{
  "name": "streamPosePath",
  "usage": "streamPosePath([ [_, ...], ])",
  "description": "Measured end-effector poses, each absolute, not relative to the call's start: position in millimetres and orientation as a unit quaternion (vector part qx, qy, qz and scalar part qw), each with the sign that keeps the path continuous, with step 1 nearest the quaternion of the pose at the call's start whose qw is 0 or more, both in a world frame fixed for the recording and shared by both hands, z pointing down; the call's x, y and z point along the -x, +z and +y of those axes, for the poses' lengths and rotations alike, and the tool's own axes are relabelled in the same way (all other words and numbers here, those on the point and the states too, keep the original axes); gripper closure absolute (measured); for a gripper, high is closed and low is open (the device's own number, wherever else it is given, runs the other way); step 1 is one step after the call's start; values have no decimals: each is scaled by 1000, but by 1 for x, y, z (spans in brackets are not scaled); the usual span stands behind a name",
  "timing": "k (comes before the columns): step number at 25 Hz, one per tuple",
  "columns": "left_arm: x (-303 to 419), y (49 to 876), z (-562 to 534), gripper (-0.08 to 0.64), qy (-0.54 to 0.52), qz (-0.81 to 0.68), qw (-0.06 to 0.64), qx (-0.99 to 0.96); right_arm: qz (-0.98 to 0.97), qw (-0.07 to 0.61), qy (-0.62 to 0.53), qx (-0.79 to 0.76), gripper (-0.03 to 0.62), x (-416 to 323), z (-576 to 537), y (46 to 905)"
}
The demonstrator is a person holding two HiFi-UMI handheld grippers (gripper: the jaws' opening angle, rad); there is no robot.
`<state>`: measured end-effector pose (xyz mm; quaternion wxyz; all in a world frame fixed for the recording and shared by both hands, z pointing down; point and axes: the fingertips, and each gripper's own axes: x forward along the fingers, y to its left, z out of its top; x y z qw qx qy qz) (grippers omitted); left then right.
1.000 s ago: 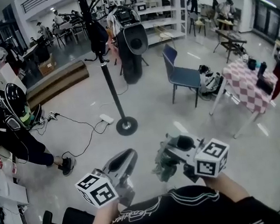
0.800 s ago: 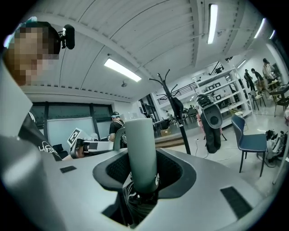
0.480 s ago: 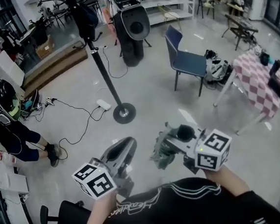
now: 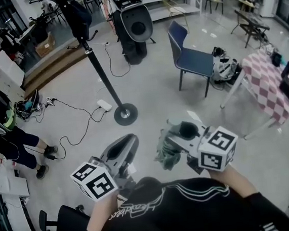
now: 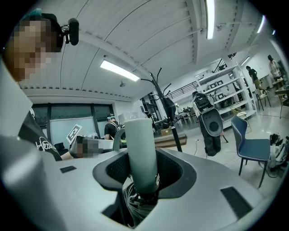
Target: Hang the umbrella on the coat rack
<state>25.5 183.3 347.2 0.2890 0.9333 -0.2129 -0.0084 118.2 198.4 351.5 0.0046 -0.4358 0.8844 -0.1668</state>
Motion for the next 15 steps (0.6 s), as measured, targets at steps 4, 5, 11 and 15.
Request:
streamPosePath([
  [4, -27, 347, 169, 515, -9, -217, 286, -933, 883, 1, -173, 437, 428, -124, 183, 356],
  [5, -26, 348, 164, 514, -9, -218, 287, -933, 882, 0, -173, 438, 428, -124, 179, 357],
  [11, -29, 355, 119, 515, -13, -215, 294, -931, 880, -4, -175, 441, 428, -128, 134, 360],
  [15, -31, 362, 75, 515, -13, -214, 303, -928, 878, -10, -180, 444, 428, -131, 91, 366],
])
